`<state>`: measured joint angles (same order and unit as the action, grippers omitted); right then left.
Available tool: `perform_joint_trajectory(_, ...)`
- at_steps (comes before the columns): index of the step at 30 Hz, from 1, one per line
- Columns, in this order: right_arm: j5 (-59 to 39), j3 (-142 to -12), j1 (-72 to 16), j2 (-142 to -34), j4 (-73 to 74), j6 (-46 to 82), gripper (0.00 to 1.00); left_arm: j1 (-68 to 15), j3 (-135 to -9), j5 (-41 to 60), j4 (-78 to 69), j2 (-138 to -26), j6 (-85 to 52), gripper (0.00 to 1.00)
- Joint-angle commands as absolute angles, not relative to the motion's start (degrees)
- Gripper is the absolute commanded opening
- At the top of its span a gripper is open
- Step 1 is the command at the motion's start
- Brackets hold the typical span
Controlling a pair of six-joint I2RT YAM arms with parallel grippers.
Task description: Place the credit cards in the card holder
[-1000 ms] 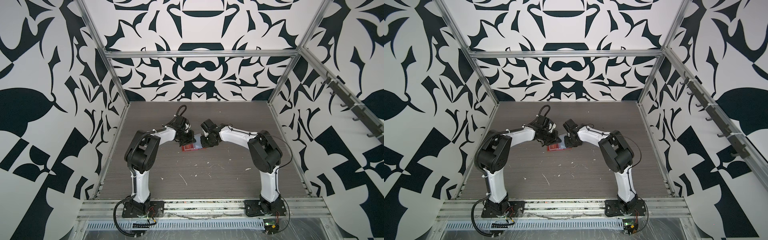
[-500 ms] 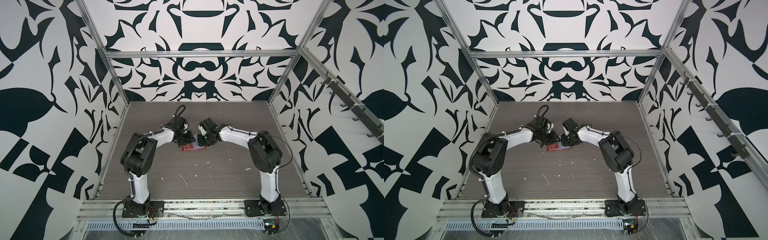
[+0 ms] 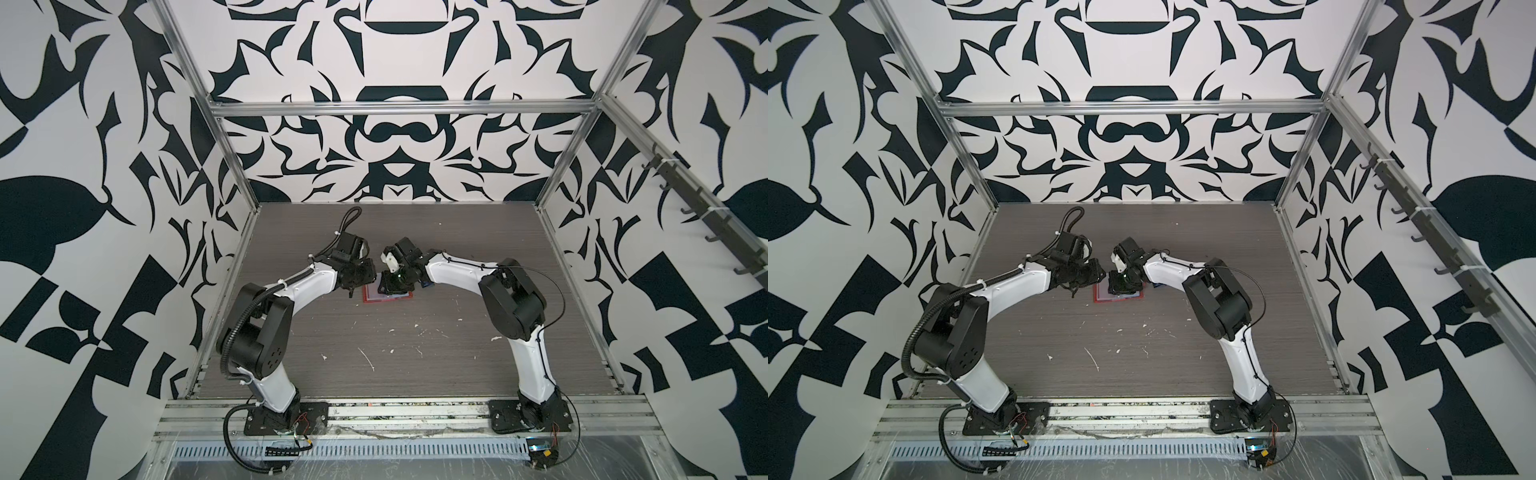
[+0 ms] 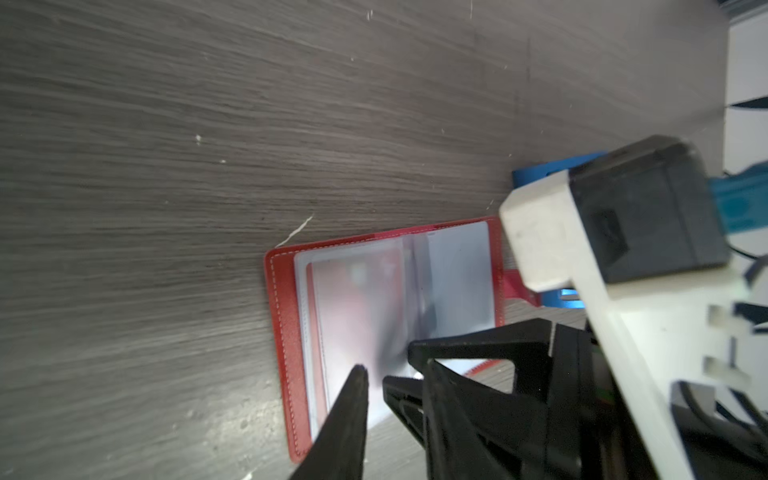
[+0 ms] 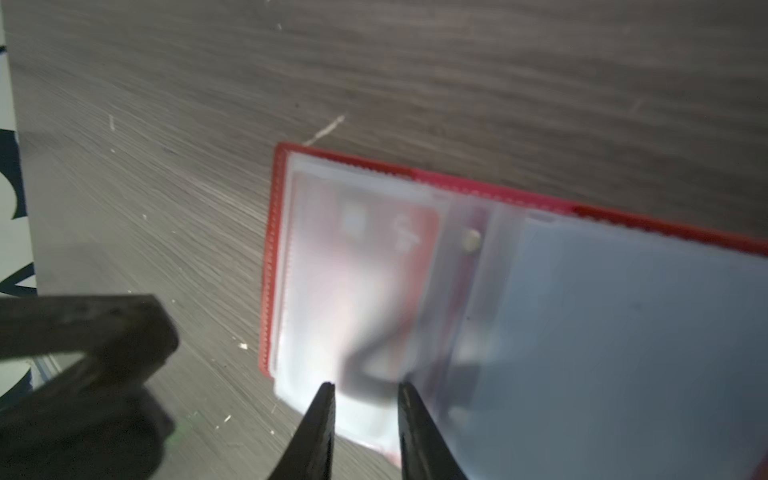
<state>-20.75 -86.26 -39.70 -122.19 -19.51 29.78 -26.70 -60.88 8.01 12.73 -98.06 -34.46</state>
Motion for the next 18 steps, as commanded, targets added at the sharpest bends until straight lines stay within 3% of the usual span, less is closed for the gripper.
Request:
perform_joint_trajectory(1,-20.04,-87.86,-39.88,-120.15,-20.83,28.85,0.3,-27.0,-61.94,9.93,13.73,-101.51,-33.99,0.24)
perform_joint_trajectory(8,-16.89,-85.23,-39.88,-115.18,-19.78,27.87,0.29,-27.22,-63.4,10.17,15.41,-105.1,-33.8,0.21)
perform_joint_trajectory(13,-8.65,-84.64,-39.4,-110.13,-24.61,25.58,0.3,-27.16,-65.21,7.92,19.01,-103.97,-32.28,0.2)
perform_joint_trajectory(18,-7.67,-84.36,-36.43,-106.39,-28.95,23.09,0.3,-27.34,-69.4,16.82,20.32,-102.63,-32.26,0.21)
